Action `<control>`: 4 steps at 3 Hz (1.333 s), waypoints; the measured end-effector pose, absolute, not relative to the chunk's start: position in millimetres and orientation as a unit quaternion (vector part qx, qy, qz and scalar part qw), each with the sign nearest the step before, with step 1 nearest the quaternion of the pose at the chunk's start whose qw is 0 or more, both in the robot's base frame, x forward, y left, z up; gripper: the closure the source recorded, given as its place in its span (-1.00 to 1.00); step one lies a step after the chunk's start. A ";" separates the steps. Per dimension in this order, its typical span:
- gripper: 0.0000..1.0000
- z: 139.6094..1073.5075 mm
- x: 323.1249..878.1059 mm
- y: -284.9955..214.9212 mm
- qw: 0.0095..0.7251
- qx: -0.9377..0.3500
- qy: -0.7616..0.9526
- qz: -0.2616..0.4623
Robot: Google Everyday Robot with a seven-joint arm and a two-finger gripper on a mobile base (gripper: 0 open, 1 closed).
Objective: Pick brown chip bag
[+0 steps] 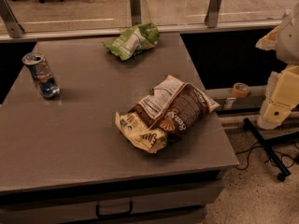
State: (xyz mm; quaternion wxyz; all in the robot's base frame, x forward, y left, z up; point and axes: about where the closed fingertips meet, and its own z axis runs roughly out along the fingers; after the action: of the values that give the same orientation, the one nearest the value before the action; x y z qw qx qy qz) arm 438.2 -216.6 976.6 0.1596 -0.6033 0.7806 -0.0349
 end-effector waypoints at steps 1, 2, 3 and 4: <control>-1.00 976.6 438.2 -216.5 0.160 -0.603 0.781 -0.035; -1.00 973.7 433.6 -192.8 0.165 -0.646 0.744 -0.026; -1.00 963.1 418.3 -137.4 0.175 -0.726 0.665 -0.006; -1.00 945.1 409.0 -93.8 0.192 -0.780 0.596 0.005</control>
Offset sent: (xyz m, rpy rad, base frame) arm -0.0152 0.0671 -0.0144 0.0131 0.0048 0.3383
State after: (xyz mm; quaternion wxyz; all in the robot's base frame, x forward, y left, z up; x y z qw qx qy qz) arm 409.0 -93.8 945.1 0.1918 -0.7797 0.5961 0.0047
